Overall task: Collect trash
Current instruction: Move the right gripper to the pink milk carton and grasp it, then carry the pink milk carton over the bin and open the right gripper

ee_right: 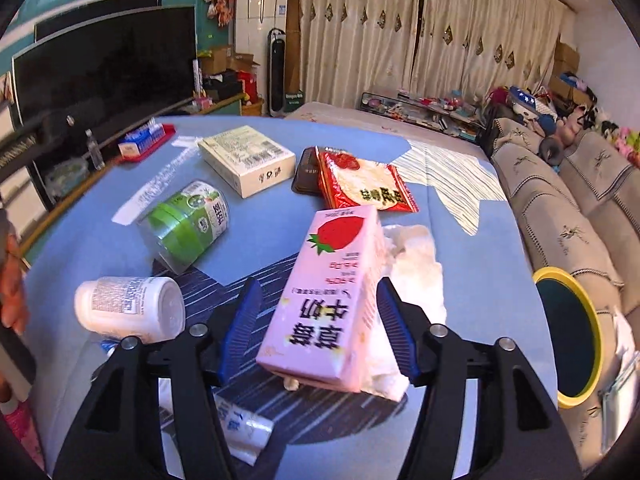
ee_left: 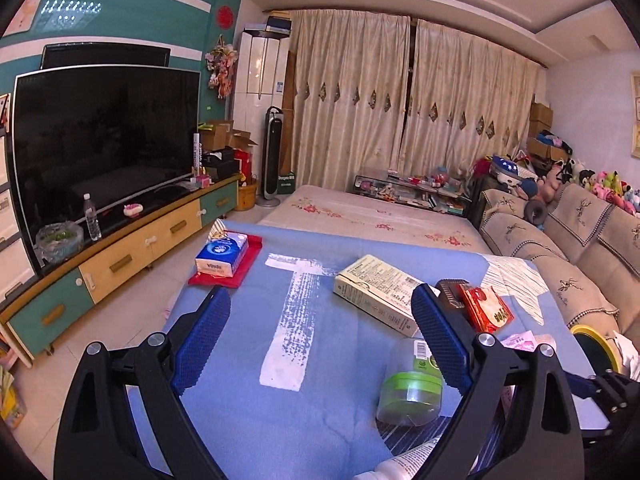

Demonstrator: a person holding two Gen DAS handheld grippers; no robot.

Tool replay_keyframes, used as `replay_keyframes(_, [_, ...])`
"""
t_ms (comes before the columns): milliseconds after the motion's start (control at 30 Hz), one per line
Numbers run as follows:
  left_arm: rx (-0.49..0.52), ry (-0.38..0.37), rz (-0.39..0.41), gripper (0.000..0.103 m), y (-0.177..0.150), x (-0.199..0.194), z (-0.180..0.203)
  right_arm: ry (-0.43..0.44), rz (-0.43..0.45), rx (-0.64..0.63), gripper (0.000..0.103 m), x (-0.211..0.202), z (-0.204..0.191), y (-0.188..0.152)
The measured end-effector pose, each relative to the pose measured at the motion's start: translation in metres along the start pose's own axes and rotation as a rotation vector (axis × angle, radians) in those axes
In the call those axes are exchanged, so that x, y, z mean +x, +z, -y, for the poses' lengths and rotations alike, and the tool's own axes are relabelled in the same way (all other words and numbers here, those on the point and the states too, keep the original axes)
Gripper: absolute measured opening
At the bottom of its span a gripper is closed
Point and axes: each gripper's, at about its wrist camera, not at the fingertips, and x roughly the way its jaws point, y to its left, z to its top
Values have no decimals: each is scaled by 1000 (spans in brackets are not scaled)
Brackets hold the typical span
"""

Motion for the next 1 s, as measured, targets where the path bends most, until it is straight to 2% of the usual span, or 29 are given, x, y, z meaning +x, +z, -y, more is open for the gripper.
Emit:
replay_keyframes(100, [-1, -7, 8, 90, 1, -6, 8, -68, -17, -31, 64, 10, -10, -2])
replay_keyframes(333, [-1, -14, 3, 91, 0, -8, 13, -162, -67, -63, 64, 30, -16, -4])
replay_keyframes(367, [1, -13, 5, 91, 0, -10, 12, -166, -63, -59, 59, 30, -15, -6])
replay_keyframes(400, [4, -11, 7, 91, 0, -10, 13, -181, -58, -60, 50, 30, -15, -7])
replay_keyframes(433, [7, -8, 8, 91, 0, -11, 14, -185, -51, -57, 46, 28, -12, -7])
replay_keyframes(600, [27, 1, 6, 91, -1, -10, 19, -111, 40, 8, 46, 1, 4, -3])
replay_keyframes(700, [34, 4, 4, 91, -2, -7, 21, -34, 64, 65, 46, -14, 19, 1])
replay_keyframes(767, [37, 5, 2, 91, -2, -7, 22, -16, 78, 95, 46, -23, 30, 1])
replay_keyframes(867, [40, 3, -1, 91, -3, -6, 23, -2, 89, 143, 46, -32, 53, -1])
replay_keyframes(1000, [51, -5, -5, 91, -5, -5, 28, -51, 97, 212, 46, -38, 92, -7])
